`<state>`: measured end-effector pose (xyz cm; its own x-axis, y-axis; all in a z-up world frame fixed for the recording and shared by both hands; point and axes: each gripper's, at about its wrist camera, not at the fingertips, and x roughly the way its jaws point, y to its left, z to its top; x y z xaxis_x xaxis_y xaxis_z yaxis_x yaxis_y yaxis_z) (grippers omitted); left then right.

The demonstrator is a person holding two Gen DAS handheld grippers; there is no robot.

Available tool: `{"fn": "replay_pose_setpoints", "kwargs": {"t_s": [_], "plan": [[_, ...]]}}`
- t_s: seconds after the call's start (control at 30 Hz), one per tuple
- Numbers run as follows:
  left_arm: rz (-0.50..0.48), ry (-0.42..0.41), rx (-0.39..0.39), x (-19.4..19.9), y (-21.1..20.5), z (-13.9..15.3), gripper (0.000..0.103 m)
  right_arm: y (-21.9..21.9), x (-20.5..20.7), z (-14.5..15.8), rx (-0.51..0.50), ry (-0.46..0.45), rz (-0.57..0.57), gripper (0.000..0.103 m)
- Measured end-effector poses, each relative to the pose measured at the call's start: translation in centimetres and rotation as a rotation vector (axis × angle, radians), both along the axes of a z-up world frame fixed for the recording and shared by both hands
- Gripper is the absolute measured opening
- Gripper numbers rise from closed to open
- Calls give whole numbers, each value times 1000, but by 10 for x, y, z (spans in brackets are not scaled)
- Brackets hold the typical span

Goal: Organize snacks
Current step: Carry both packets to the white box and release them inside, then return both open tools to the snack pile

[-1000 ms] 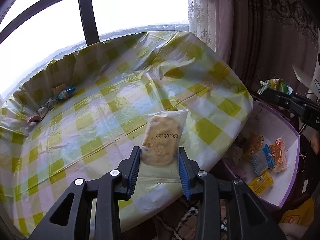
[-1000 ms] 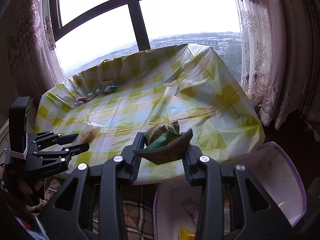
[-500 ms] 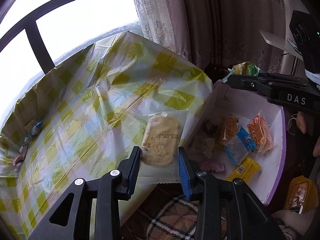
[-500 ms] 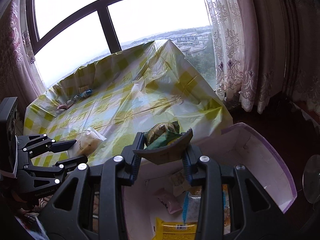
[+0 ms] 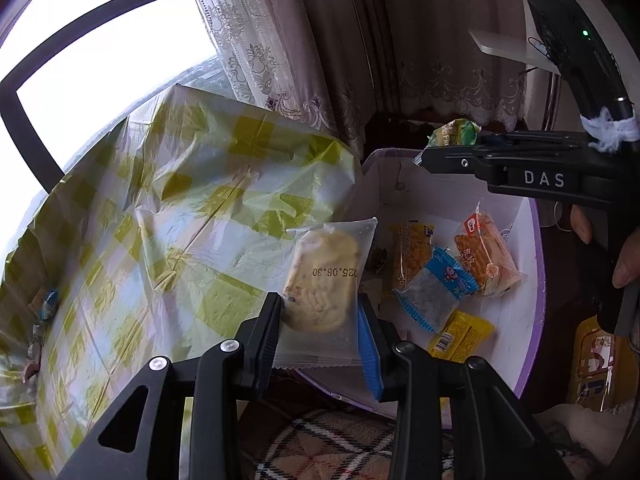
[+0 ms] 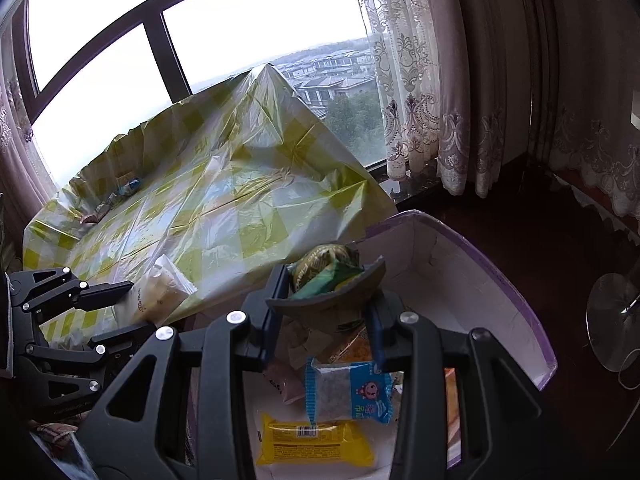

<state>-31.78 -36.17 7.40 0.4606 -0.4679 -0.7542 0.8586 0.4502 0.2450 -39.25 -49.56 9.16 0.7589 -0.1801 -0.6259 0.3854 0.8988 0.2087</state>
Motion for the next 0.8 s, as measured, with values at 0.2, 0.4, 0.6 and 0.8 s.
{"fn": "replay_pose_setpoints", "kwargs": {"t_s": [0.2,0.4,0.6,0.8], "plan": [[-32,18,-6,-5,-7,-4,38,-11,-5,-1,-11,32,-42,40],[-34,54,-42,0,-4,-7,38,-9,3,-1,-48,100,-57,44],[32,71,-95,16,15,-4,53,8,19,3,-71,131,-36,59],[124,108,-147,42,49,-8,53,45,47,3,-110,169,48,62]]}}
